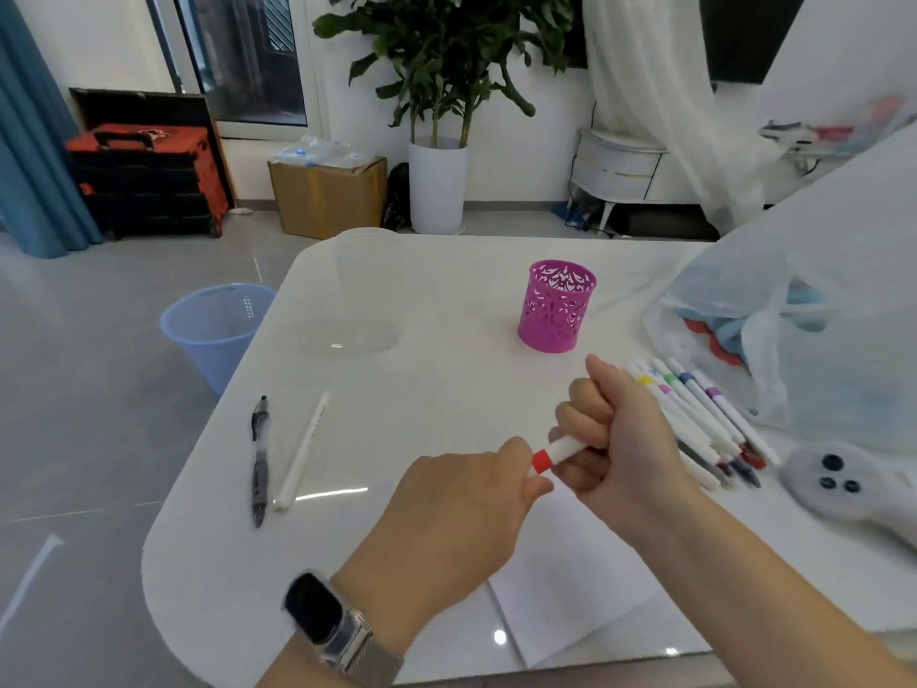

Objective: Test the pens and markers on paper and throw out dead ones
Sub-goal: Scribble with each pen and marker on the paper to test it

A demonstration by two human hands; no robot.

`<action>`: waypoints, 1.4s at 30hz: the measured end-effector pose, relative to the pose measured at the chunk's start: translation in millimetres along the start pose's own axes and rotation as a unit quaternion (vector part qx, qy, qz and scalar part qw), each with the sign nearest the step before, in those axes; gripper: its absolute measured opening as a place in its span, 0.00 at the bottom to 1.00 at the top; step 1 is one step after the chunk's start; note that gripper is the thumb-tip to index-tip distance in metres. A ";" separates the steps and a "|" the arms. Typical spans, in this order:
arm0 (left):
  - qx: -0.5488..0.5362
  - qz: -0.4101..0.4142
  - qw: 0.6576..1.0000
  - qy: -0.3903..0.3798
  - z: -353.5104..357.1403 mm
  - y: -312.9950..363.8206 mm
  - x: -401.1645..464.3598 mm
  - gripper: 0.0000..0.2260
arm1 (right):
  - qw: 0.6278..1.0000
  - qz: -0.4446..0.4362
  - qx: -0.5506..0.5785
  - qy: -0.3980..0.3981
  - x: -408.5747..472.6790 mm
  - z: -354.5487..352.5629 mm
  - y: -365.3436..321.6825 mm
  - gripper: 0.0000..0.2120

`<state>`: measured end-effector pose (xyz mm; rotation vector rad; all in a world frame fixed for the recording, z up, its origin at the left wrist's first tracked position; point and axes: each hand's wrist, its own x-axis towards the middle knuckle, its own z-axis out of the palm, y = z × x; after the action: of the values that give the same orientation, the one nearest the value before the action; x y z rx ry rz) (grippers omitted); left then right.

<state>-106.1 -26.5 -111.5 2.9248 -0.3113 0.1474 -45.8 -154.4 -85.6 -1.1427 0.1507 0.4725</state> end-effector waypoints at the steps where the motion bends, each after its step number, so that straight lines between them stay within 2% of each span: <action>1: 0.016 0.018 1.000 0.001 4.5 7.3 0.7 0.12 | 1.000 0.001 0.006 0.020 0.1 -4.7 1.7 0.26; 4: 0.065 0.051 0.996 0.026 12.3 13.6 -1.8 0.14 | 0.993 -0.026 0.081 0.078 2.0 -25.3 -20.6 0.23; 7: 0.081 -0.051 0.994 -0.052 2.6 -3.8 -14.7 0.10 | 0.961 -0.144 0.175 0.159 3.6 -89.3 -66.0 0.16; 9: 0.026 -0.114 0.992 -0.042 -7.9 -11.9 -21.6 0.11 | 0.961 -0.158 0.199 0.107 -5.0 -120.1 -75.2 0.16; 11: -0.022 -0.128 0.991 -0.010 -8.6 -7.0 -19.7 0.13 | 0.966 -0.131 0.222 0.032 -8.2 -134.5 -68.2 0.13; 13: -0.062 -0.114 0.992 0.005 -1.4 11.1 -11.9 0.14 | 0.980 -0.104 0.172 0.008 -9.0 -134.0 -59.4 0.08; 14: -0.084 -0.100 0.991 0.010 4.2 23.4 -7.4 0.14 | 0.987 -0.092 0.131 0.022 -6.3 -131.7 -56.7 0.08; 16: -0.113 -0.071 0.991 0.007 13.7 46.0 0.0 0.13 | 0.993 -0.072 0.084 0.051 0.8 -125.8 -53.1 0.20; 18: -0.105 -0.054 0.993 0.004 24.5 59.3 5.8 0.12 | 0.995 -0.059 0.075 0.039 8.8 -117.2 -48.2 0.28; 19: -0.085 -0.053 0.995 0.004 29.7 61.8 8.2 0.12 | 0.996 -0.060 0.059 0.019 11.8 -112.2 -44.5 0.28; 21: -0.050 -0.056 0.997 -0.004 35.8 62.5 11.3 0.12 | 0.996 -0.083 -0.042 -0.005 22.5 -106.1 -34.8 0.16; 23: -0.051 -0.063 0.997 -0.021 37.7 62.5 12.2 0.12 | 0.973 -0.155 -0.164 0.043 35.8 -104.0 -23.2 0.04; 25: -0.062 -0.069 0.995 -0.044 39.1 61.7 10.9 0.12 | 0.944 -0.209 -0.232 0.105 50.0 -103.0 -12.5 0.14; 27: -0.077 -0.071 0.992 -0.064 41.5 58.8 9.5 0.12 | 0.930 -0.226 -0.256 0.137 61.9 -99.3 -6.2 0.17; 30: -0.090 -0.074 0.990 -0.085 44.5 51.6 9.2 0.12 | 0.915 -0.237 -0.300 0.130 74.4 -94.0 1.6 0.15; 34: -0.093 -0.060 0.987 -0.112 40.7 48.4 12.7 0.13 | 0.874 -0.266 -0.386 0.127 81.8 -93.8 14.3 0.12; 42: -0.105 -0.055 0.984 -0.135 36.4 50.3 17.6 0.13 | 0.863 -0.283 -0.401 0.122 89.2 -96.3 17.5 0.13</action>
<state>-97.1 -85.6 -135.8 2.7406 -0.1900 -0.2851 38.0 -210.0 -171.9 -1.9833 -0.1910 -0.1799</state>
